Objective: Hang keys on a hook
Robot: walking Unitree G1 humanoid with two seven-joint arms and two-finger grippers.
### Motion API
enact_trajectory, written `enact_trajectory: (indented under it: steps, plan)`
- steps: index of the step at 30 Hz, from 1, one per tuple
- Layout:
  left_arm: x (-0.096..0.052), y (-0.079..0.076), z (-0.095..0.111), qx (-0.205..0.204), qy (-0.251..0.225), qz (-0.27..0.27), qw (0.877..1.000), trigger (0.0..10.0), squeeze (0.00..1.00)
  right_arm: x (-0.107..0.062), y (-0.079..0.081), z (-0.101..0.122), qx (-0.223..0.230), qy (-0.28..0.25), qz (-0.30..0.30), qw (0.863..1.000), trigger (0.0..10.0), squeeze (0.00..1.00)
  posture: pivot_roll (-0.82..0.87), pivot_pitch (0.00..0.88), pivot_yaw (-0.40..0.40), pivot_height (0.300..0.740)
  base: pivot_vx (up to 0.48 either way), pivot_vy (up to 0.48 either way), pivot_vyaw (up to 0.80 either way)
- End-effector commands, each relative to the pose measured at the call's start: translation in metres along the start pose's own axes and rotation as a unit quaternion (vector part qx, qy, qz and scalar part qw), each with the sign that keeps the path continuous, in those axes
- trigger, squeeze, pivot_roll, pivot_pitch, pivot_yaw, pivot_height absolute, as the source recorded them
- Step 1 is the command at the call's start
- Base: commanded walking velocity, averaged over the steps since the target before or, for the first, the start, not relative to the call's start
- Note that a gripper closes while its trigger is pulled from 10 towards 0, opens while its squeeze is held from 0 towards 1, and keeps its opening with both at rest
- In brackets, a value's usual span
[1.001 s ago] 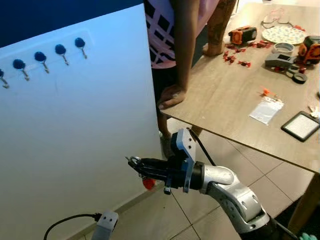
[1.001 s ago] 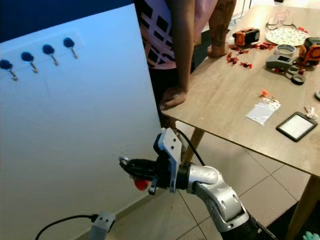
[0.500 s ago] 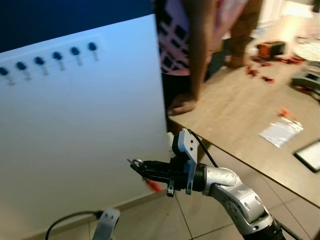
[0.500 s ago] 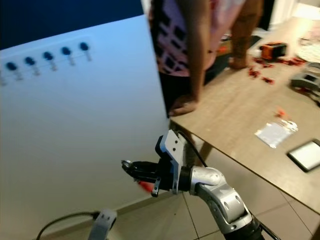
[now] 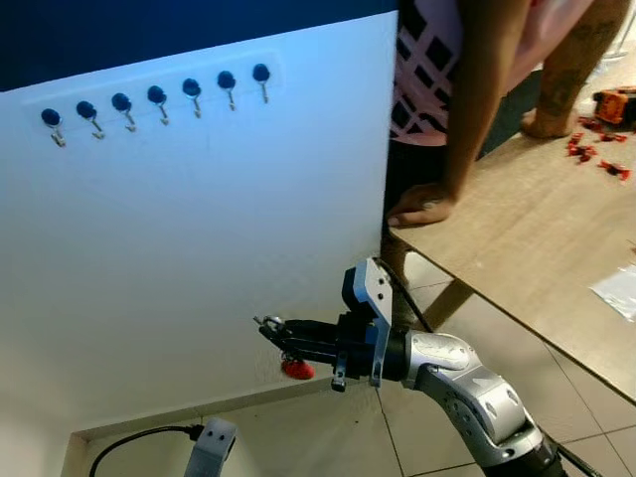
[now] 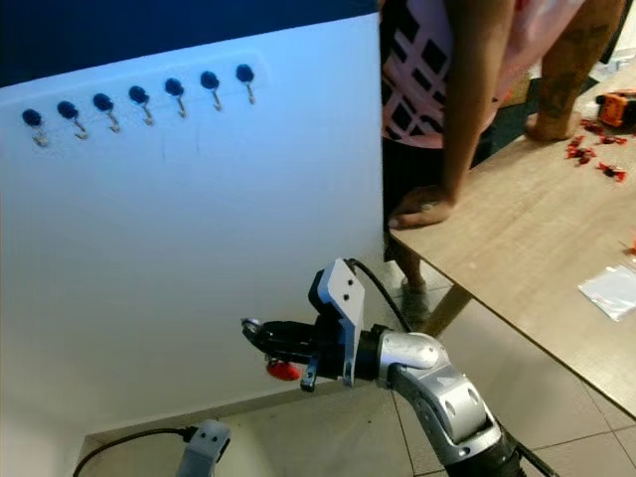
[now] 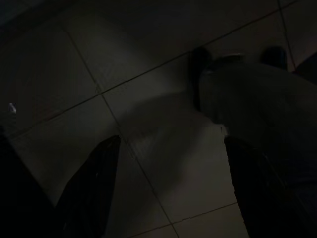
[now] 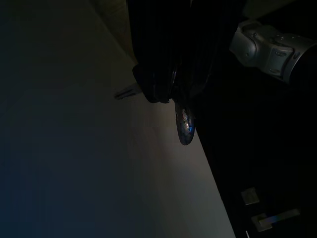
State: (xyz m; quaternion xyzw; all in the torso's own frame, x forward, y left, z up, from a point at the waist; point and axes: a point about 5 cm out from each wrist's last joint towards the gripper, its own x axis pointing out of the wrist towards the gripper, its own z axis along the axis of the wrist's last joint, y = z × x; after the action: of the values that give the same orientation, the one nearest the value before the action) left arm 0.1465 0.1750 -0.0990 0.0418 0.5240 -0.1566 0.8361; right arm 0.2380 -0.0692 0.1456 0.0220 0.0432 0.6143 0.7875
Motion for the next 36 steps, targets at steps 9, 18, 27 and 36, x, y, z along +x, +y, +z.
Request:
enact_trajectory:
  steps: [9, 18, 27, 36]
  plan:
    - [-0.002, 0.005, -0.002, 0.003, 0.005, 0.010, 1.000, 10.0, 0.00, 0.003, 0.004, 0.003, -0.010, -0.003, 0.019, 1.000, 10.0, 0.00, -0.20, 0.055, 0.135, 0.740, 0.000, 0.000, 0.77]
    - [-0.002, 0.005, -0.002, 0.002, 0.003, 0.008, 1.000, 10.0, 0.00, 0.004, 0.005, 0.002, -0.003, -0.004, 0.018, 1.000, 10.0, 0.00, -0.20, 0.059, 0.136, 0.740, 0.000, 0.000, 0.59]
    - [-0.002, 0.005, -0.003, -0.009, 0.000, 0.006, 1.000, 10.0, 0.00, 0.004, 0.001, 0.002, -0.004, -0.006, 0.004, 1.000, 10.0, 0.00, -0.20, 0.066, 0.138, 0.740, 0.000, -0.342, 0.00]
    - [-0.002, 0.007, 0.001, -0.018, -0.010, 0.010, 1.000, 10.0, 0.00, 0.002, -0.008, 0.004, -0.007, -0.011, -0.030, 0.999, 10.0, 0.00, -0.20, 0.067, 0.142, 0.740, 0.000, 0.000, 0.00]
